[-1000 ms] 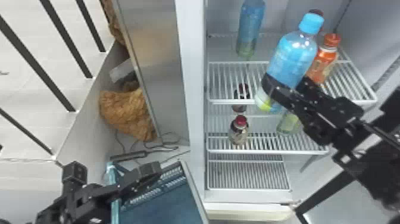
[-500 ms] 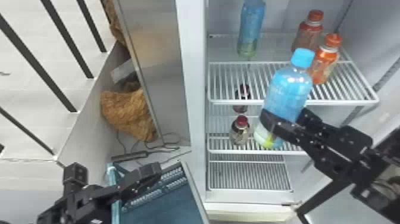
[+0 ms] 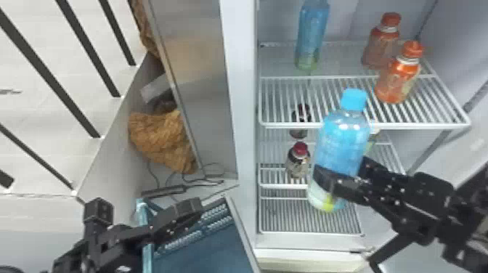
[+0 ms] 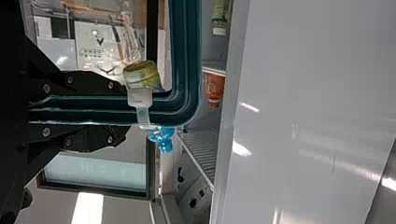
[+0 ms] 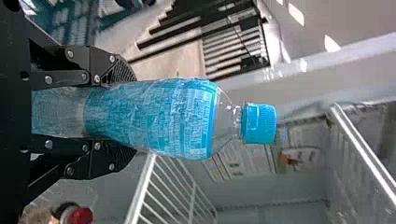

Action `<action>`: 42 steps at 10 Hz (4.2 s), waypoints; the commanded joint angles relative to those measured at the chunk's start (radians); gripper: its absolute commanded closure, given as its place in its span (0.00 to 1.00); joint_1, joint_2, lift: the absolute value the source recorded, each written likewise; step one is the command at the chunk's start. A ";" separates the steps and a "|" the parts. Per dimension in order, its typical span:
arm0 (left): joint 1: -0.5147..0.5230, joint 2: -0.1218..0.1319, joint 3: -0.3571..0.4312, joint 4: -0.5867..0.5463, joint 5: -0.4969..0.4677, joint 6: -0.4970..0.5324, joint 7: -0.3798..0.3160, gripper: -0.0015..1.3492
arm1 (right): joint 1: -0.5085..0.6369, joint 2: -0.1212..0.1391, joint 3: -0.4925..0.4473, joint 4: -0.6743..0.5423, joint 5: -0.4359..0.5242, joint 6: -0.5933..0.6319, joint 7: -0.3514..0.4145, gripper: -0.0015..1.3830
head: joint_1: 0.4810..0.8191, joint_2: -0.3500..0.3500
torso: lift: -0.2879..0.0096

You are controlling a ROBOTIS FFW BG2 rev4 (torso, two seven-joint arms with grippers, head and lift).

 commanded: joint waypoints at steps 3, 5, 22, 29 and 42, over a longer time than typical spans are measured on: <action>-0.027 0.000 -0.011 0.020 -0.006 0.001 0.002 0.89 | -0.037 -0.045 0.068 0.029 0.016 0.097 0.137 0.82 | 0.63 0.68 | 0.93; -0.064 -0.003 -0.033 0.067 -0.010 0.001 0.002 0.89 | -0.083 -0.076 0.102 0.044 0.038 0.144 0.229 0.82 | 0.63 0.72 | 0.93; -0.288 -0.020 -0.287 0.243 0.092 -0.054 0.012 0.89 | -0.358 -0.083 0.343 0.471 -0.099 -0.045 0.317 0.49 | 0.63 0.70 | 0.93; -0.270 -0.006 -0.285 0.231 0.104 -0.061 -0.002 0.89 | -0.309 -0.088 0.258 0.432 -0.047 -0.067 0.292 0.09 | 0.63 0.64 | 0.93; -0.167 0.005 -0.255 0.152 0.110 -0.066 -0.002 0.89 | 0.012 -0.068 0.058 0.304 -0.209 -0.357 -0.019 0.10 | 0.63 0.49 | 0.93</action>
